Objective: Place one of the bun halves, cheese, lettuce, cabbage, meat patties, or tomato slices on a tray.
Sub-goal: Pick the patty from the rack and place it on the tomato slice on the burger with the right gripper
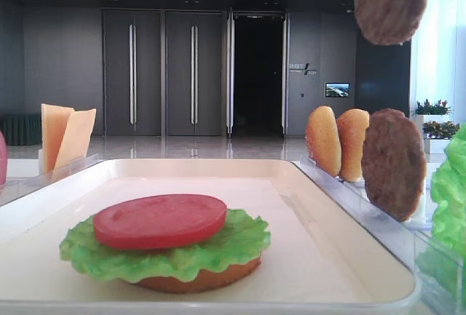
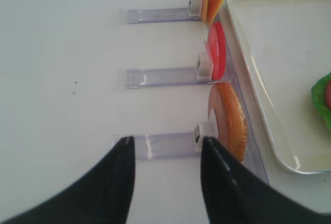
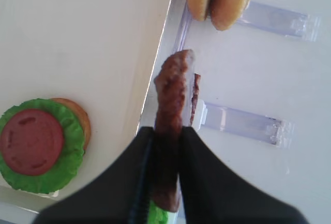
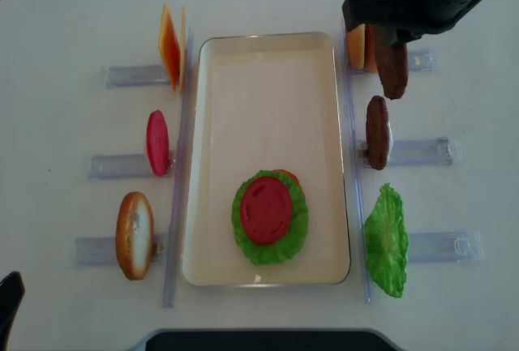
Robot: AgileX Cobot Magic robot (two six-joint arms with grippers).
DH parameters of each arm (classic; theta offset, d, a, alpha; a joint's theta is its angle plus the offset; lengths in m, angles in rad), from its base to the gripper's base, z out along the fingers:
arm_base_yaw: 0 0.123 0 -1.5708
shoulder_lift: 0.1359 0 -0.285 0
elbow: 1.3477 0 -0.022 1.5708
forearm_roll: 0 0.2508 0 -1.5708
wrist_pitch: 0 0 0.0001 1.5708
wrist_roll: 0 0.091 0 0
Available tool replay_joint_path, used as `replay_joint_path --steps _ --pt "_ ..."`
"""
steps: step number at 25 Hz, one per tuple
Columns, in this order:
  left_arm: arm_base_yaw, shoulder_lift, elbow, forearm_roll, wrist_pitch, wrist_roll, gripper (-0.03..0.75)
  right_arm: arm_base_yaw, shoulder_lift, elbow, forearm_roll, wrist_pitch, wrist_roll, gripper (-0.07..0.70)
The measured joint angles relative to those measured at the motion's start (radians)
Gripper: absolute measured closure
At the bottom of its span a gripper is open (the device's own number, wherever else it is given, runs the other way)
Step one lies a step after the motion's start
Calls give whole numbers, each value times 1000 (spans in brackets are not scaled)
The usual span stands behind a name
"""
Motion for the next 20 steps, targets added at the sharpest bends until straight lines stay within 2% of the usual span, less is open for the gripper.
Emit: replay_joint_path --steps 9,20 --pt "0 0 0 0 0 0 388 -20 -173 103 3 2 20 496" --pt "0 0 0 0 0 0 388 -20 -439 377 75 4 46 496"
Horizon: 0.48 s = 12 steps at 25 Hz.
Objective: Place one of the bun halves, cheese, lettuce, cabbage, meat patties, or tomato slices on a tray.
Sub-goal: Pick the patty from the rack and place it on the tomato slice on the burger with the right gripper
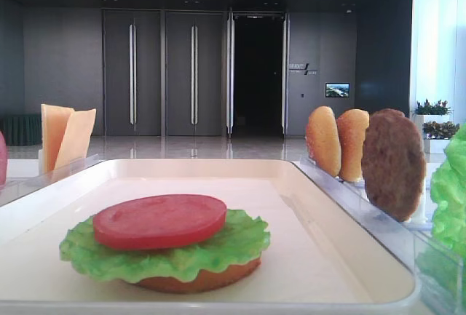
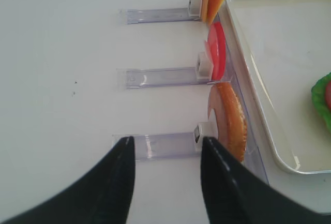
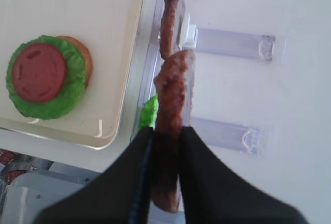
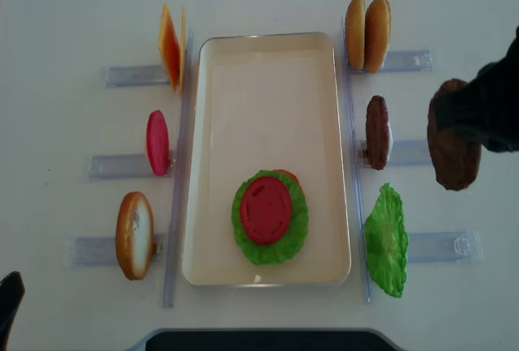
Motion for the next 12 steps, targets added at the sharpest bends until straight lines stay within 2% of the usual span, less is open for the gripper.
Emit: replay_joint_path --steps 4,8,12 --pt "0 0 0 0 0 0 388 -12 -44 62 43 1 -8 496" --pt "0 0 0 0 0 0 388 -50 -51 76 115 4 -72 496" --pt "0 0 0 0 0 0 388 -70 -42 76 208 -44 -144 496"
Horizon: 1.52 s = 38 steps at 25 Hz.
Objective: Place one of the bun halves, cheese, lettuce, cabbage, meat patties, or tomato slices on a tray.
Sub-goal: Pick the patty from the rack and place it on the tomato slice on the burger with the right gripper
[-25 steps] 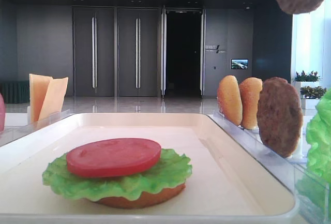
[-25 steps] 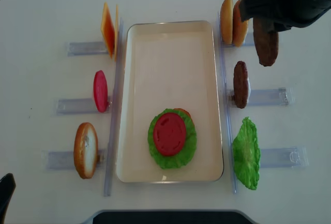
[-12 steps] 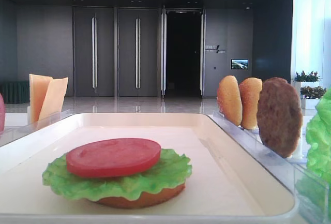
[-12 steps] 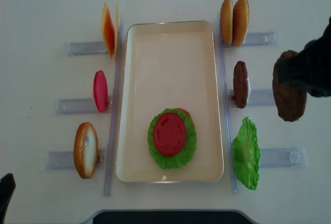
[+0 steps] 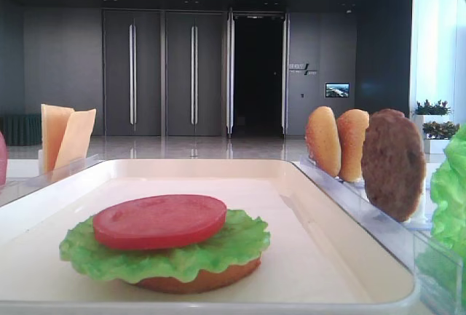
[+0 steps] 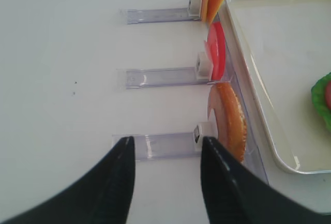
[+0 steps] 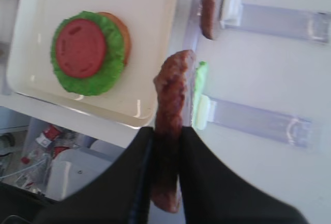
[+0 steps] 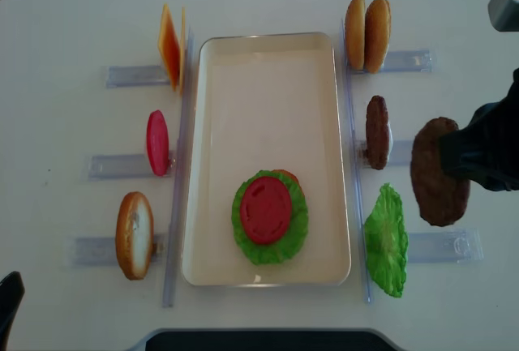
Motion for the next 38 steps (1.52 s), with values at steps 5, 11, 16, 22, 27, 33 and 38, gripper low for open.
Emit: replay_joint_path --steps 5,11,16,22,27,33,38 --pt "0 0 0 0 0 0 388 -3 92 0 187 -88 -115 496" --pt "0 0 0 0 0 0 388 -3 230 0 407 -242 -243 496" --pt "0 0 0 0 0 0 388 8 342 0 554 -305 -328 496" --pt "0 0 0 0 0 0 388 63 428 0 633 -398 -374 496" --pt "0 0 0 0 0 0 388 120 490 1 723 -450 -486 496" --pt "0 0 0 0 0 0 388 183 528 20 791 -457 -609 497" --pt "0 0 0 0 0 0 388 186 560 49 805 -472 -683 497"
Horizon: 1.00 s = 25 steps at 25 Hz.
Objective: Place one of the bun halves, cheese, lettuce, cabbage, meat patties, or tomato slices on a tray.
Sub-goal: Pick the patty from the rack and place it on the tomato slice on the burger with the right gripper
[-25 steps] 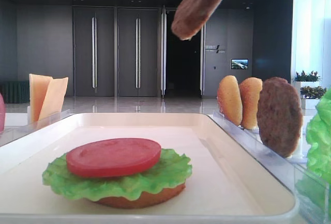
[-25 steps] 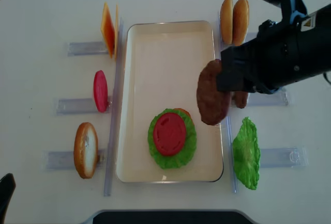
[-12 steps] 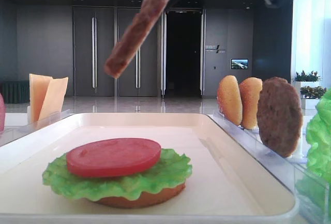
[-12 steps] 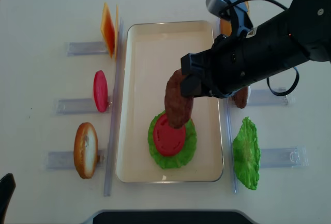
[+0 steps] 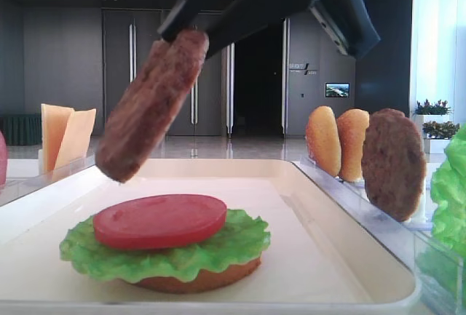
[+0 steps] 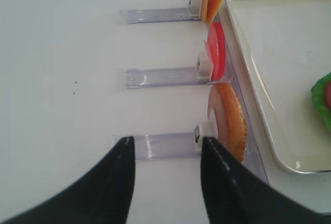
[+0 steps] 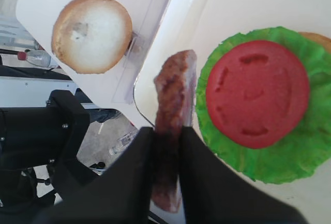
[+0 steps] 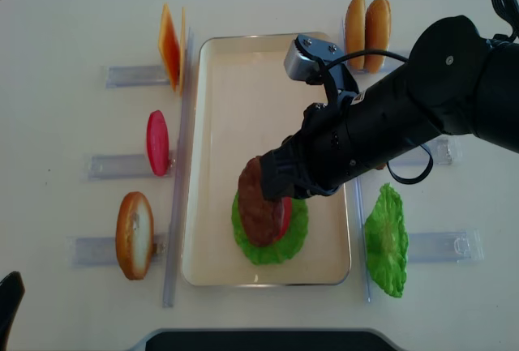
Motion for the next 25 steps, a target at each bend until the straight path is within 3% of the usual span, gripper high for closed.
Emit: replay_joint_path --steps 8,17,25 --pt "0 0 0 0 0 0 388 -40 28 1 35 -1 -74 497" --pt "0 0 0 0 0 0 388 -40 84 1 210 19 -199 497" --pt "0 0 0 0 0 0 388 -40 122 1 250 22 -263 497"
